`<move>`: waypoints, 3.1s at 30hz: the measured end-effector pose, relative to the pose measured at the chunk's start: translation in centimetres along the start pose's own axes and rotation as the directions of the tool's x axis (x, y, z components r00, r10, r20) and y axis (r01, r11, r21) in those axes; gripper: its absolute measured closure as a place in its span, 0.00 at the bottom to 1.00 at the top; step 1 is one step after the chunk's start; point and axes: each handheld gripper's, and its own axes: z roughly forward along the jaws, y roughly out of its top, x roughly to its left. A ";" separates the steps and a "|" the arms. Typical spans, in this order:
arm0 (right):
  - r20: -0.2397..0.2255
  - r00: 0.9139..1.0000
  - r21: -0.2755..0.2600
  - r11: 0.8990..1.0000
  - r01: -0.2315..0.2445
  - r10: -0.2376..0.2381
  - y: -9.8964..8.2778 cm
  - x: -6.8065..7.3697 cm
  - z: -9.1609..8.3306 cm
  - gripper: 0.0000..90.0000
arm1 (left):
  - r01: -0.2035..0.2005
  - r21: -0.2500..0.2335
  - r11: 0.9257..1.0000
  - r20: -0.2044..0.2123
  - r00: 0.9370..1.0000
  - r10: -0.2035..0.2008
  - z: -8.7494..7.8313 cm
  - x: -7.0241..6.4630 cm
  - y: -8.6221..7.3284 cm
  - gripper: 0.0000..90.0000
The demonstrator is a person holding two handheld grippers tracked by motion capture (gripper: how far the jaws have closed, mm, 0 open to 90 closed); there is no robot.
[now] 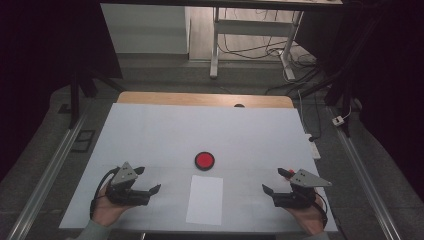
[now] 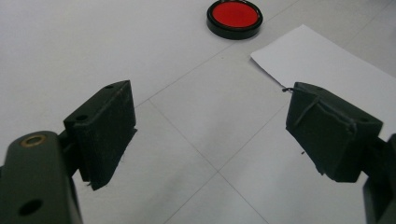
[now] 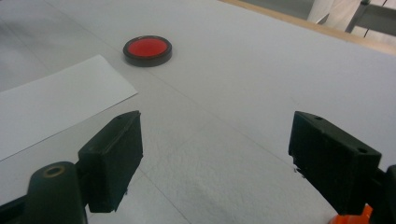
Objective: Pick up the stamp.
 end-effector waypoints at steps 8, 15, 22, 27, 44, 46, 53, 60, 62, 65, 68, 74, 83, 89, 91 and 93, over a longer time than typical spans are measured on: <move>0.000 1.000 -0.001 1.000 -0.009 0.009 -0.3 -0.6 -0.3 0.21 | 0.002 -0.006 1.000 -0.006 1.000 -0.002 -0.1 0.2 -0.2 0.18; -0.012 1.000 0.008 1.000 0.006 -0.006 -0.2 -0.4 -0.2 0.23 | -0.001 -0.010 1.000 -0.006 1.000 0.001 -0.2 0.2 -0.2 0.18; -0.008 1.000 0.021 1.000 0.020 -0.020 0.0 -0.1 -0.1 0.25 | -0.004 -0.008 1.000 -0.011 1.000 0.004 -0.2 0.2 -0.2 0.18; -0.008 1.000 0.025 1.000 0.018 -0.018 0.1 -0.2 -0.2 0.26 | -0.002 -0.004 1.000 -0.017 1.000 0.002 -0.1 0.3 -0.3 0.18; 0.000 1.000 0.056 0.998 -0.009 0.009 1.1 -0.9 -0.2 0.28 | 0.011 0.006 1.000 -0.032 0.999 -0.010 0.1 0.7 -0.6 0.19; 0.011 1.000 0.058 0.998 -0.015 0.015 1.3 -1.1 -0.3 0.29 | 0.009 0.008 1.000 -0.034 0.999 -0.009 0.2 0.6 -0.7 0.19; 0.068 0.997 0.092 0.994 -0.053 0.047 1.8 -2.3 -0.5 0.30 | 0.008 0.012 1.000 -0.038 0.999 -0.007 0.2 0.6 -0.8 0.19; 0.112 0.990 0.120 0.988 -0.096 0.083 1.9 -4.1 -0.4 0.30 | 0.006 0.017 1.000 -0.045 0.999 -0.005 0.3 0.6 -0.9 0.19; 0.129 0.988 0.134 0.986 -0.100 0.083 1.9 -4.5 -0.3 0.30 | 0.007 0.018 1.000 -0.048 0.999 -0.006 0.3 0.7 -0.9 0.19; 0.149 0.984 0.145 0.982 -0.118 0.096 1.7 -5.1 -0.3 0.31 | 0.006 0.021 1.000 -0.046 0.999 -0.005 0.4 0.7 -0.9 0.19; 0.173 0.979 0.164 0.977 -0.135 0.106 1.5 -5.8 -0.3 0.32 | 0.003 0.024 1.000 -0.051 0.999 -0.001 0.4 0.6 -0.9 0.19; 0.207 0.969 0.189 0.966 -0.173 0.133 0.5 -6.9 -0.3 0.33 | 0.007 0.026 1.000 -0.053 0.999 -0.005 0.4 0.7 -1.1 0.19; 0.218 0.961 0.202 0.956 -0.212 0.167 -0.7 -7.6 -0.3 0.36 | 0.009 0.029 1.000 -0.056 0.998 -0.007 0.5 0.8 -1.2 0.19; 0.212 0.963 0.208 0.955 -0.211 0.167 -1.2 -7.6 -0.1 0.44 | 0.008 0.031 0.999 -0.057 0.998 -0.006 0.5 0.8 -1.2 0.19; 0.208 0.965 0.210 0.956 -0.203 0.159 -1.3 -7.5 0.1 0.47 | 0.008 0.031 0.999 -0.058 0.998 -0.006 0.5 0.8 -1.2 0.19; 0.208 0.966 0.210 0.958 -0.197 0.153 -1.3 -7.5 0.2 0.51 | 0.008 0.031 0.999 -0.058 0.998 -0.007 0.5 0.9 -1.2 0.19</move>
